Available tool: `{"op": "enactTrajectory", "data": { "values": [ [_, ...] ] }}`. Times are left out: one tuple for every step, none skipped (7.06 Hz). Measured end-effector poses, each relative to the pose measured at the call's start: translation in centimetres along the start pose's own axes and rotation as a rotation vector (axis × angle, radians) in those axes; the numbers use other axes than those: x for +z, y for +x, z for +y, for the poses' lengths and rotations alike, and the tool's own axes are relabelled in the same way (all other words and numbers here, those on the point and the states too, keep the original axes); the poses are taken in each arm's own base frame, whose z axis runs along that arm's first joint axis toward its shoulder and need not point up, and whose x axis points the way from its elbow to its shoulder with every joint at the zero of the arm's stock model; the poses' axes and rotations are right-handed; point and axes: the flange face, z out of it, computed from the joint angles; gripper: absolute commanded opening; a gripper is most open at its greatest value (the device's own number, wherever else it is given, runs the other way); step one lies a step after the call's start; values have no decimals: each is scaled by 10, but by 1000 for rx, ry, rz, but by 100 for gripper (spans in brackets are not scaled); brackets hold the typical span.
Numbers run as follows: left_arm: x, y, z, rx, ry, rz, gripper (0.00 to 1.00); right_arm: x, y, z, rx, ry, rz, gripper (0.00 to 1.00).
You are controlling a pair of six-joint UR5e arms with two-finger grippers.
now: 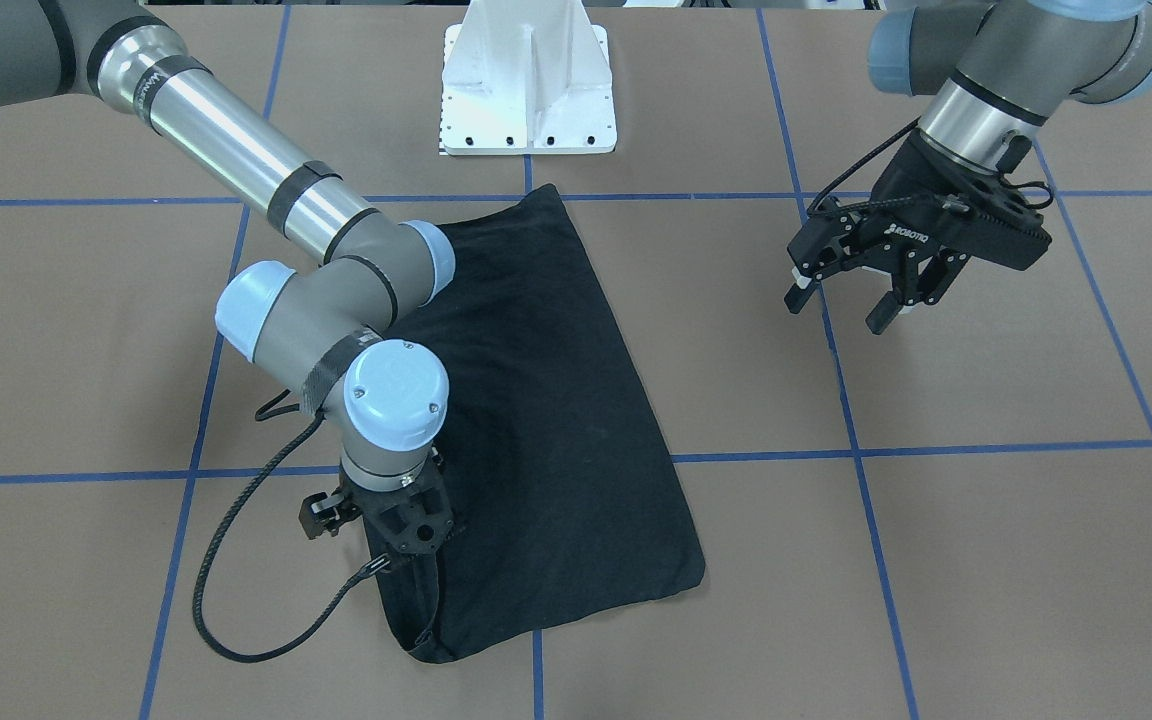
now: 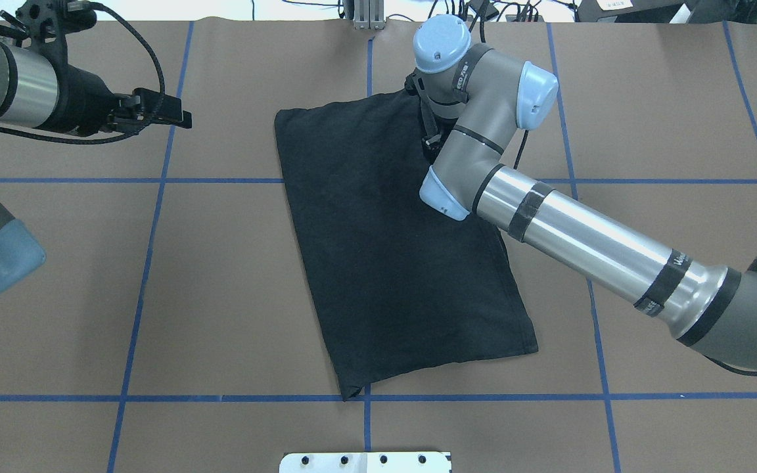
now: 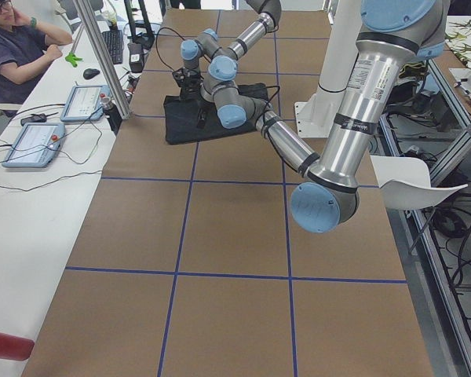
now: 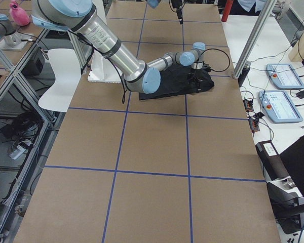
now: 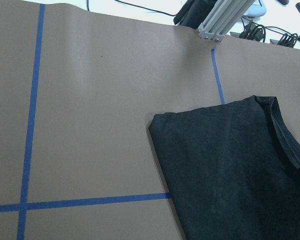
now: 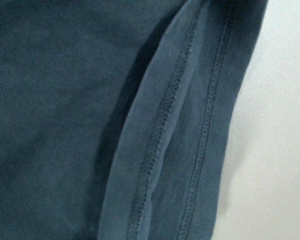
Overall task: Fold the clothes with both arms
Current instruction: 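Press the right gripper along the shirt's far edge, then raise it, then lower the left gripper to the shirt's near corner while the right gripper withdraws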
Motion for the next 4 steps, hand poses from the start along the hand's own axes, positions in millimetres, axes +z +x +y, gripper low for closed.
{"op": "enactTrajectory", "data": {
  "values": [
    [0,0,0,0,0,0,100,-2,28,-2,-14,-1,8,100],
    [0,0,0,0,0,0,100,2,51,1,-22,-9,16,100],
    [0,0,0,0,0,0,100,6,69,4,-23,-16,15,100],
    [0,0,0,1,0,0,100,-1,81,3,-13,-15,-17,100]
  ]
}}
